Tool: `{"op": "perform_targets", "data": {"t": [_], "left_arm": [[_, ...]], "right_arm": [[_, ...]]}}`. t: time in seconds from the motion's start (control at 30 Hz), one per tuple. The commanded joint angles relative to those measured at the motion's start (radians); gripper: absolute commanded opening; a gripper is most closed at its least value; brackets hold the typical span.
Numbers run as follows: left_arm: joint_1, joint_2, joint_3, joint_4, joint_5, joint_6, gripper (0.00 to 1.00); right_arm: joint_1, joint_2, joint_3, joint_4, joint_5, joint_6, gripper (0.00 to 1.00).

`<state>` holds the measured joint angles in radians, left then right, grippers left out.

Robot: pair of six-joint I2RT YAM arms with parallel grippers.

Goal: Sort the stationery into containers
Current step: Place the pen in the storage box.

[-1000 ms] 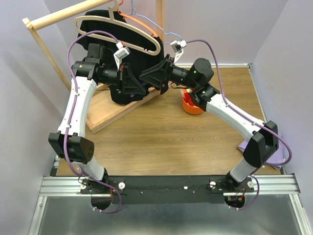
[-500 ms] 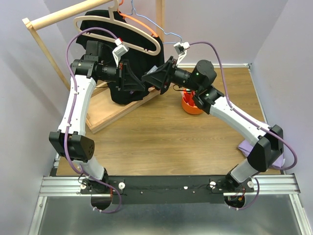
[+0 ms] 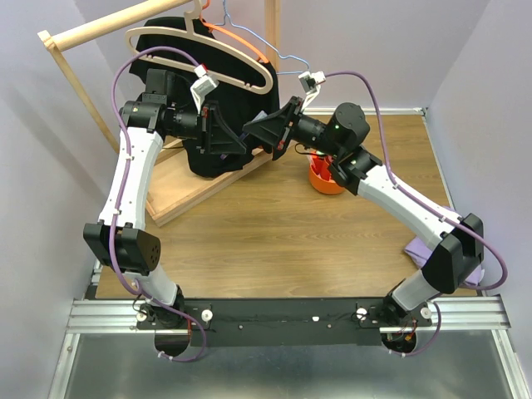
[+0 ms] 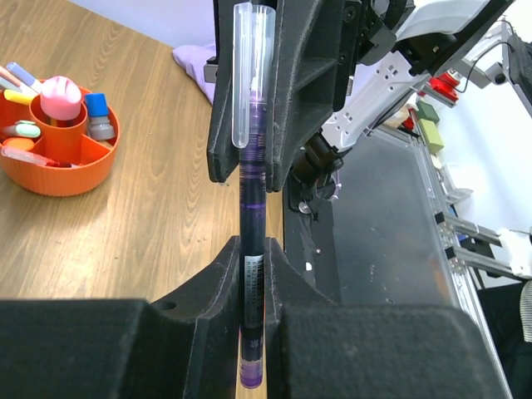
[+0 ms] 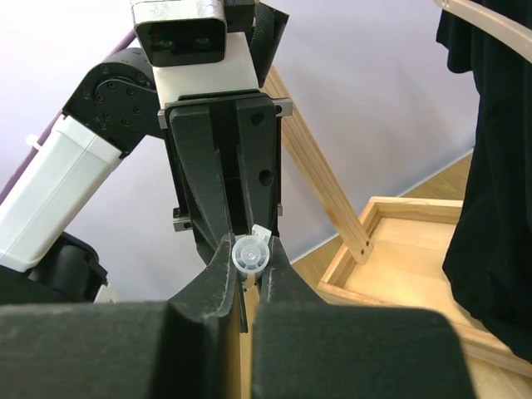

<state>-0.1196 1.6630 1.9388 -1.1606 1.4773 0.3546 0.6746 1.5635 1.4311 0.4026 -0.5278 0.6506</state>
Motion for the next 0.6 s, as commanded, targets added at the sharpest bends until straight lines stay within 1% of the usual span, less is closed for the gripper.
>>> {"op": "perform_targets", "data": {"t": [0.0, 0.1, 0.13, 0.17, 0.2, 0.3, 0.33, 0.4, 0.47, 0.5, 0.53, 0.57], "left_arm": [[0.003, -0.017, -0.006, 0.002, 0.163, -0.002, 0.11], [0.003, -0.029, -0.015, -0.002, 0.124, -0.002, 0.25], [0.003, -0.034, -0.020, -0.002, 0.106, -0.002, 0.48], [0.003, -0.040, -0.026, -0.004, 0.100, -0.002, 0.68], [0.003, -0.045, -0.041, -0.004, 0.094, -0.003, 0.98], [0.006, -0.066, -0.076, -0.013, 0.068, 0.010, 0.99], [0.006, -0.071, -0.083, -0.034, 0.054, 0.039, 0.99], [0.012, -0.091, -0.109, -0.044, -0.006, 0.060, 0.99], [0.017, -0.120, -0.135, -0.051, -0.058, 0.096, 0.99], [0.017, -0.132, -0.171, -0.044, -0.125, 0.101, 0.99], [0.017, -0.149, -0.202, 0.013, -0.161, 0.095, 0.99], [0.017, -0.199, -0.239, 0.071, -0.198, 0.022, 0.99]], "right_arm": [[0.006, 0.017, 0.020, -0.025, 0.023, -0.083, 0.01], [0.006, -0.008, 0.011, -0.054, 0.003, -0.144, 0.01], [0.006, -0.019, 0.003, -0.088, 0.003, -0.166, 0.01], [0.005, -0.028, -0.001, -0.109, 0.006, -0.196, 0.01], [0.005, -0.042, -0.008, -0.129, 0.015, -0.260, 0.01], [-0.010, -0.100, -0.046, -0.192, 0.038, -0.371, 0.01], [-0.016, -0.126, -0.057, -0.227, 0.049, -0.385, 0.01], [-0.049, -0.151, -0.092, -0.258, 0.054, -0.411, 0.01], [-0.061, -0.186, -0.109, -0.327, 0.061, -0.457, 0.01], [-0.064, -0.198, -0.122, -0.359, 0.089, -0.533, 0.01], [-0.069, -0.207, -0.130, -0.430, 0.109, -0.566, 0.01], [-0.075, -0.223, -0.139, -0.461, 0.126, -0.601, 0.01]]}}
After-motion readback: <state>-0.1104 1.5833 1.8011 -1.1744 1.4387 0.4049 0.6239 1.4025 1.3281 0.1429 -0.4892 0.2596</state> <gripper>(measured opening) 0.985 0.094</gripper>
